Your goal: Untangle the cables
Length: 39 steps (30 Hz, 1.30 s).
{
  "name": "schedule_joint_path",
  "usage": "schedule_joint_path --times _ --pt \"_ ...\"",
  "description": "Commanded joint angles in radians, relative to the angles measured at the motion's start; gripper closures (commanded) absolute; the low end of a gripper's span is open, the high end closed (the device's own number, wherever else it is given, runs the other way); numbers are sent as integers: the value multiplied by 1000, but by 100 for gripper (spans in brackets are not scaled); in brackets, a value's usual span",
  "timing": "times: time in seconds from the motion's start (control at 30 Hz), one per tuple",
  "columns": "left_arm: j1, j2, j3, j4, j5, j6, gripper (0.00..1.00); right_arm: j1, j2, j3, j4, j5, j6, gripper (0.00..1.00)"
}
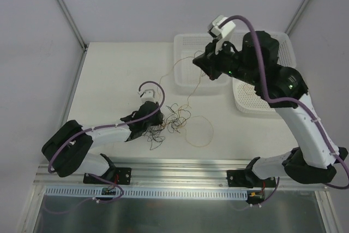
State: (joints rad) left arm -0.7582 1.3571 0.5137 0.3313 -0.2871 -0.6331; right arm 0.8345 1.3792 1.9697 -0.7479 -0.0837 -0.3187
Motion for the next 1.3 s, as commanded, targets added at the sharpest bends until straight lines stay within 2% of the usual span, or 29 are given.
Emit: schedule_joint_path --times 0.0,0.1,0.27,0.4,0.5,0.53,0.67,0.8,0.83,0.93,1.1,1.27 --pt "17 16 23 -101 -165 -106 77 -37 -100 78 16 55 -23 99" --pt "72 -9 14 -150 -181 -137 72 -60 -130 89 30 67 -29 99" --pt "238 -72 -17 -233 -138 -212 69 -77 -180 72 59 76 -36 99" --pt "287 -142 -24 -233 -89 -189 62 -77 -172 12 81 52 -11 99" --pt "286 -203 -6 -232 0 -131 49 -77 -157 -58 119 19 18 99" --pt "284 -240 -1 -230 20 -108 42 -77 -154 -75 130 6 27 99" --pt "244 -358 -23 -200 95 -42 24 -77 -137 -144 171 -7 59 99" --pt "159 -484 -67 -121 158 44 16 -77 -123 -199 222 -17 104 99" --pt "128 -530 -96 -57 195 71 14 -75 -121 -218 229 -33 116 99" --pt "68 -588 -144 35 239 85 12 -75 -109 -241 254 -69 154 99" --pt "4 -535 -106 110 267 145 12 -66 -103 -273 277 -93 190 99" --pt "-70 -386 -3 186 278 225 13 -54 -111 -279 283 -93 213 99"
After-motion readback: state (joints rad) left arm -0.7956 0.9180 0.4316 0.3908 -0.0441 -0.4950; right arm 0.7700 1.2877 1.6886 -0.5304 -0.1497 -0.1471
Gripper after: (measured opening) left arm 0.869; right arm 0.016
